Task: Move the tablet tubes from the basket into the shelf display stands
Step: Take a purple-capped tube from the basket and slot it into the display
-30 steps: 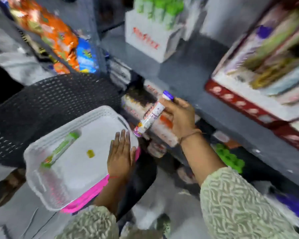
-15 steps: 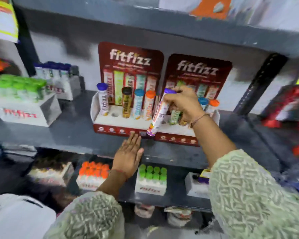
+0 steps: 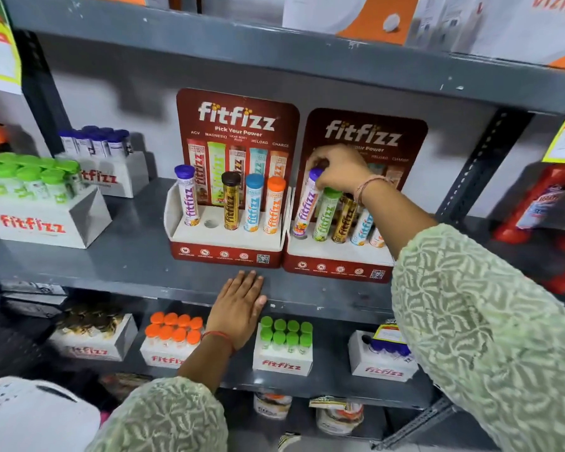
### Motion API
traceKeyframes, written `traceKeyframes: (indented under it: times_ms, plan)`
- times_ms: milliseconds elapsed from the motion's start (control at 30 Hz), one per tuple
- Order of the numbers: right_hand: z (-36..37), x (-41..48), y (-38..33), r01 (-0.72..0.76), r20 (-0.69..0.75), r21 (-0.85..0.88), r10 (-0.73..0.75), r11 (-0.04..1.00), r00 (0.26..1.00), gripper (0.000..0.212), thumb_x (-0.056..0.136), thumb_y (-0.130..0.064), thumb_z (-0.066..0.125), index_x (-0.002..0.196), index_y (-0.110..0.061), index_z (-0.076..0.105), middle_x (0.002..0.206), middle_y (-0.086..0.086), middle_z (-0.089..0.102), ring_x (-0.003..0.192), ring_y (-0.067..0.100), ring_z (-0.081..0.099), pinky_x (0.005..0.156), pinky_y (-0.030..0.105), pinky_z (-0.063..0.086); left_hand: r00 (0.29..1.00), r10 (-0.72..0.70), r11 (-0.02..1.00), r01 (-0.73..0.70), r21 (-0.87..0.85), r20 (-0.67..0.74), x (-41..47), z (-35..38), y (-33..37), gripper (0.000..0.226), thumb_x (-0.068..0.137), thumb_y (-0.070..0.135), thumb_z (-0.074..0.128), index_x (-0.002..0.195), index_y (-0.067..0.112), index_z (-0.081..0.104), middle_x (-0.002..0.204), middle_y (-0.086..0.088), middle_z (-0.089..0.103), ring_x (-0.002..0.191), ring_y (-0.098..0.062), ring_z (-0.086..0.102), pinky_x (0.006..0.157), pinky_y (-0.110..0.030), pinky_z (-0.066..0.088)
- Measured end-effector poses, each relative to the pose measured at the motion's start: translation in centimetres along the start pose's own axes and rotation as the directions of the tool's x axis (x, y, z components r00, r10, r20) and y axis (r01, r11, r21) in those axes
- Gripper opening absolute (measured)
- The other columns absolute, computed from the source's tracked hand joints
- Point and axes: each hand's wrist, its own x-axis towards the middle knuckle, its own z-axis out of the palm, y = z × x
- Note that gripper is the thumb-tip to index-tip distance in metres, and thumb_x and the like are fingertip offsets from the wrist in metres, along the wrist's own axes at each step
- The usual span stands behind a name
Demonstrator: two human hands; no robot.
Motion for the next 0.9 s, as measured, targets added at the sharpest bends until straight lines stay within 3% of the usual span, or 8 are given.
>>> traceKeyframes:
  times_ms: [100, 200, 400, 600, 733, 767, 833, 900]
  plan:
    - [0.8, 0.2, 0.1, -0.009, 0.004, -0.063, 0.009, 0.998, 1.0, 0.037, 0.066, 0.004, 0.063, 0.093, -0.022, 0.07, 0.113, 0.002, 0.068, 0.107, 0.023, 0.059, 0.099, 0.035, 0.045, 0.999, -0.005, 1.0, 0.004, 0.018, 0.041, 0.0, -0.3, 0.0, 0.048, 0.099, 0.036, 0.018, 0.143, 0.017, 0.016, 0.155, -0.004, 0.014, 0.142, -0.019, 0.005, 0.114, -0.031, -0.001]
    - [0.6, 0.4, 0.1, 0.003, -0.001, -0.119, -0.003, 0.993, 1.0, 0.04, 0.069, 0.007, 0.06, 0.097, -0.02, 0.07, 0.121, 0.004, 0.066, 0.115, 0.024, 0.057, 0.105, 0.041, 0.041, 0.998, -0.006, 0.999, 0.004, 0.035, 0.068, -0.1, -0.6, 0.1, 0.058, 0.092, 0.044, 0.004, 0.143, 0.017, 0.015, 0.155, -0.004, 0.013, 0.142, -0.019, 0.005, 0.114, -0.031, -0.002]
    - [0.5, 0.8, 0.2, 0.039, 0.0, -0.243, -0.04, 0.969, 0.999, 0.045, 0.075, 0.009, 0.055, 0.106, -0.021, 0.068, 0.127, 0.002, 0.062, 0.121, 0.025, 0.052, 0.111, 0.04, 0.034, 0.999, 0.003, 1.0, -0.004, 0.018, 0.038, -0.2, -0.6, 0.2, 0.045, 0.101, 0.029, 0.024, 0.143, 0.016, 0.015, 0.155, -0.006, 0.014, 0.142, -0.02, 0.005, 0.115, -0.032, -0.001]
    - [1.8, 0.8, 0.4, 0.111, 0.095, -0.379, -0.08, 0.919, 0.992, 0.037, 0.079, -0.002, 0.057, 0.108, -0.023, 0.065, 0.122, 0.001, 0.064, 0.117, 0.028, 0.052, 0.102, 0.037, 0.033, 0.999, 0.001, 0.999, -0.002, 0.033, 0.032, -0.1, -0.4, 0.1, 0.045, 0.101, 0.03, 0.023, 0.143, 0.015, 0.015, 0.155, -0.006, 0.014, 0.142, -0.02, 0.006, 0.115, -0.032, -0.001]
    - [2.1, 0.5, 0.6, 0.094, 0.101, -0.398, -0.058, 0.913, 0.993, 0.052, 0.076, -0.006, 0.063, 0.121, -0.03, 0.056, 0.131, 0.003, 0.059, 0.121, 0.029, 0.048, 0.102, 0.04, 0.029, 0.998, 0.002, 1.0, -0.004, 0.027, 0.069, -0.1, -0.9, 0.2, 0.053, 0.096, 0.04, 0.01, 0.143, 0.015, 0.012, 0.155, -0.006, 0.013, 0.142, -0.019, 0.004, 0.115, -0.031, -0.001]
    - [2.0, 0.2, 0.6, 0.073, 0.055, -0.344, -0.057, 0.936, 0.997, 0.058, 0.074, -0.006, 0.065, 0.125, -0.031, 0.053, 0.131, 0.004, 0.059, 0.123, 0.028, 0.048, 0.102, 0.041, 0.029, 0.999, 0.005, 1.0, -0.005, -0.007, 0.053, -0.3, -1.2, 0.3, 0.058, 0.093, 0.043, 0.005, 0.143, 0.014, 0.013, 0.154, -0.007, 0.014, 0.142, -0.019, 0.004, 0.115, -0.031, 0.0]
    - [2.8, -1.0, 0.0, 0.095, -0.183, -0.153, -0.123, 0.984, 0.975, 0.051, 0.073, -0.009, 0.062, 0.121, -0.028, 0.058, 0.122, 0.006, 0.065, 0.116, 0.027, 0.052, 0.099, 0.04, 0.034, 0.997, -0.032, 0.993, 0.024, -0.116, -0.07, -1.1, -2.3, 0.1, 0.056, 0.097, 0.041, 0.009, 0.141, 0.009, 0.018, 0.152, -0.012, 0.017, 0.141, -0.022, 0.007, 0.115, -0.035, 0.006]
    - [5.4, -2.8, -1.5, 0.247, -0.46, 0.107, -0.172, 0.963, 0.871, 0.03, 0.073, -0.012, 0.06, 0.101, -0.018, 0.068, 0.101, 0.006, 0.072, 0.094, 0.023, 0.061, 0.082, 0.031, 0.042, 0.974, -0.11, 0.983, 0.078, -0.164, -0.198, -3.2, -3.4, -1.1, 0.063, 0.095, 0.044, 0.007, 0.138, 0.003, 0.027, 0.147, -0.017, 0.026, 0.138, -0.03, 0.016, 0.113, -0.044, 0.015]
